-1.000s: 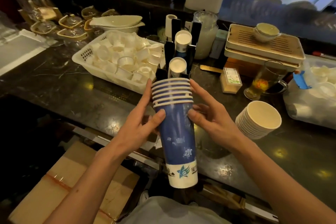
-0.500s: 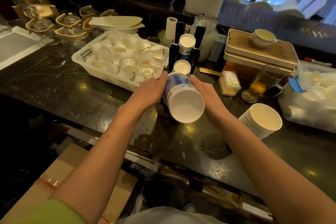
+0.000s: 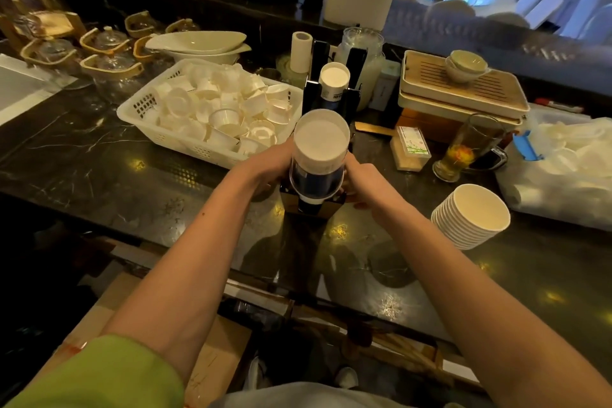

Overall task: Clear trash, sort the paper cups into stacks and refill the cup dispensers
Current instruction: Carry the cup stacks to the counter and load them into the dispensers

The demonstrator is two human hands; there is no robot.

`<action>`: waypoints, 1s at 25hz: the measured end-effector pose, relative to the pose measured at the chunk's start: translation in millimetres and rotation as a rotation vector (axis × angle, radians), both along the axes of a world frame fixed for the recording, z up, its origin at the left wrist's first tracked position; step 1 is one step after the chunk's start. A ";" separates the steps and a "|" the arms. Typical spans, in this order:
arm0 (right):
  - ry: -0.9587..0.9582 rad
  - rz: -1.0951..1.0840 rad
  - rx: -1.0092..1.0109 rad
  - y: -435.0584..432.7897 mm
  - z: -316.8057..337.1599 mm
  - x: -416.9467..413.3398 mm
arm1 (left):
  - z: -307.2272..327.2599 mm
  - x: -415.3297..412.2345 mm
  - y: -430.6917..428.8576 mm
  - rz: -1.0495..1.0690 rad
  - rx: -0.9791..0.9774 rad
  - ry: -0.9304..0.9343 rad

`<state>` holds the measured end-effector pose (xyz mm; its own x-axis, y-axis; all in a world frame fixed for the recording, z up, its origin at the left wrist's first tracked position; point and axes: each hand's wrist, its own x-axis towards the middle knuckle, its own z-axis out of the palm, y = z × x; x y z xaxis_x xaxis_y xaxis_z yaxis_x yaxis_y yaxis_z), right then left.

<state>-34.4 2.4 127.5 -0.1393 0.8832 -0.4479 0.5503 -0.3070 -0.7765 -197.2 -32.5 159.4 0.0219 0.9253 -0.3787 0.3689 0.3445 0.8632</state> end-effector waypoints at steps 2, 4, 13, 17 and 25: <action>-0.012 -0.011 -0.025 2.7 -5.7 -2.5 | -7.7 -0.4 4.6 0.045 -0.035 -0.069; 0.009 -0.049 -0.062 5.2 -12.3 -6.3 | -19.7 -1.6 9.6 0.061 -0.097 -0.085; 0.091 0.002 -0.157 -0.4 -27.4 -2.1 | -60.2 -2.1 -4.1 0.047 0.054 -0.244; 0.246 0.150 0.162 -21.1 -19.7 3.7 | -75.8 -11.3 -17.3 0.002 0.224 -0.185; 0.120 0.160 0.445 -19.1 -42.6 2.4 | -93.5 -7.9 -14.7 0.010 0.406 0.007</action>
